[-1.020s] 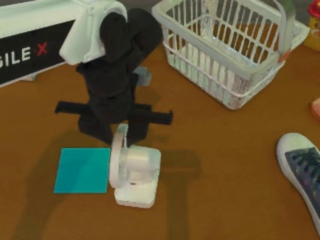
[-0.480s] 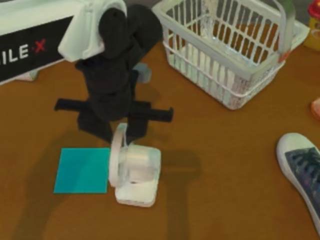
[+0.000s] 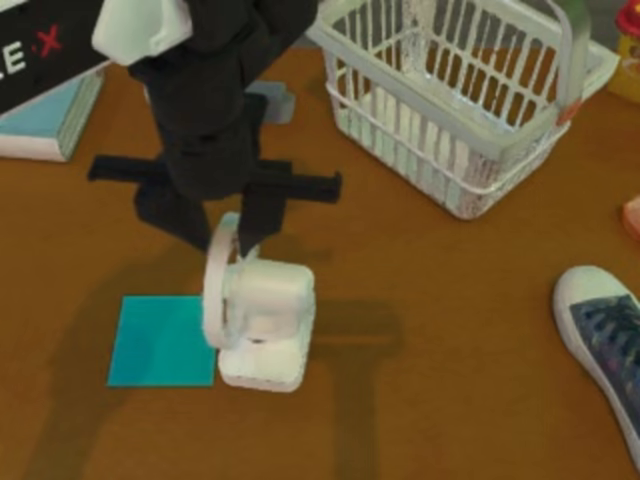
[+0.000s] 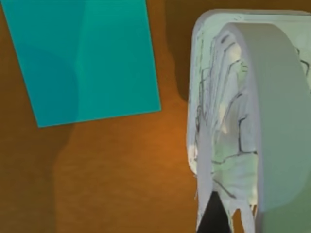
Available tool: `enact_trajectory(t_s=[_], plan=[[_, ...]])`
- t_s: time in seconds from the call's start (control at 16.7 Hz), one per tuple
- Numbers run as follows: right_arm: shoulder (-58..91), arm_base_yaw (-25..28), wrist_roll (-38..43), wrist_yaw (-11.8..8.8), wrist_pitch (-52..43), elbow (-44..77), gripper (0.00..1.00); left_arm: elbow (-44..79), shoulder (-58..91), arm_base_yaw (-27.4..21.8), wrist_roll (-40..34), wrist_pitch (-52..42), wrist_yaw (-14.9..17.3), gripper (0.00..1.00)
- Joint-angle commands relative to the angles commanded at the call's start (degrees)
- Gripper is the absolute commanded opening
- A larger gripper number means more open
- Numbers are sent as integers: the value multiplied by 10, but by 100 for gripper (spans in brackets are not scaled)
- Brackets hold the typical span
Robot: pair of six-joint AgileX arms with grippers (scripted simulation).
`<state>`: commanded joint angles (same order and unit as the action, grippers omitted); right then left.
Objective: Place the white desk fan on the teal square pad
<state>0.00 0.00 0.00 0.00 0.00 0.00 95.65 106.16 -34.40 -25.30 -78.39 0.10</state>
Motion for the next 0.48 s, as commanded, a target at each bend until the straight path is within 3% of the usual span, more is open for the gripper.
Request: enact_trajectory(t_s=[0.24,0.48], plan=[[0,0,0,0,0,0,100,-1,1,-2,-6,0,0,0],[0,0,0,0,0,0,100,-3,0,11,-91,-10,0,0]])
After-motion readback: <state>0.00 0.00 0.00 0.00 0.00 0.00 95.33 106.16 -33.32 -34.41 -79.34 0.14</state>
